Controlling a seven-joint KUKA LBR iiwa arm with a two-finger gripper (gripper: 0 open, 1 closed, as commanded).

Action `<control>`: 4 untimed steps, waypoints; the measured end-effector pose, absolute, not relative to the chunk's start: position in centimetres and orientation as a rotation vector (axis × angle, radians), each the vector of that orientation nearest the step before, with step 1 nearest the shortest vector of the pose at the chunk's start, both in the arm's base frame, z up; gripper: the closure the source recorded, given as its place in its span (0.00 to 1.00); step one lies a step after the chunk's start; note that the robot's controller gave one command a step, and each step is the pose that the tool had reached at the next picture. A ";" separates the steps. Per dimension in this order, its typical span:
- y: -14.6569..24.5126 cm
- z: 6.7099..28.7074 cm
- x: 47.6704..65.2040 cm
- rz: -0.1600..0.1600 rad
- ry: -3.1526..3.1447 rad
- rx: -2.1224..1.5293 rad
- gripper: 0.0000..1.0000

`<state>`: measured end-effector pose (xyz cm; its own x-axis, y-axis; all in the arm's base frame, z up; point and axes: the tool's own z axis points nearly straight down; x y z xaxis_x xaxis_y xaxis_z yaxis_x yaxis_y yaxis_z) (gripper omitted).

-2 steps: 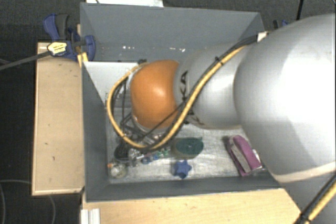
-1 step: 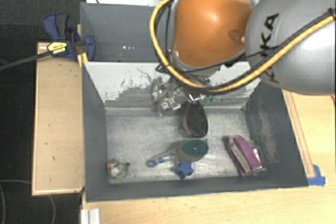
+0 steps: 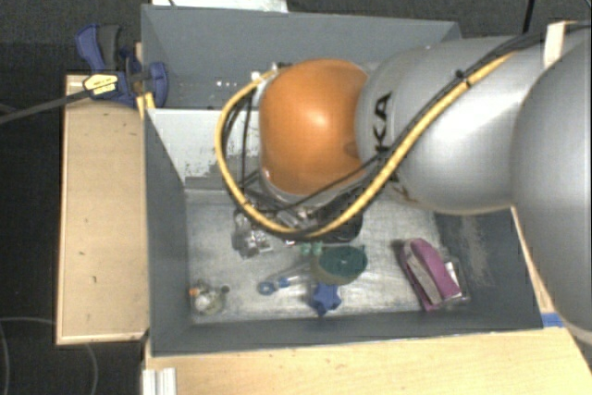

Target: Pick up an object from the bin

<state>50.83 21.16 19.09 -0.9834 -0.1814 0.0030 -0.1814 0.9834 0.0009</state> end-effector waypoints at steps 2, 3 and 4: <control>23.5 6.8 49.4 -0.003 -3.124 0.337 0.00; 23.4 7.1 49.6 -0.004 -3.130 0.327 1.00; 14.9 19.4 54.8 -0.001 -3.078 0.644 1.00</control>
Offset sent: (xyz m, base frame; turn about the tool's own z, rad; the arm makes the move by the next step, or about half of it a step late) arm 0.0000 0.0000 0.0000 0.0000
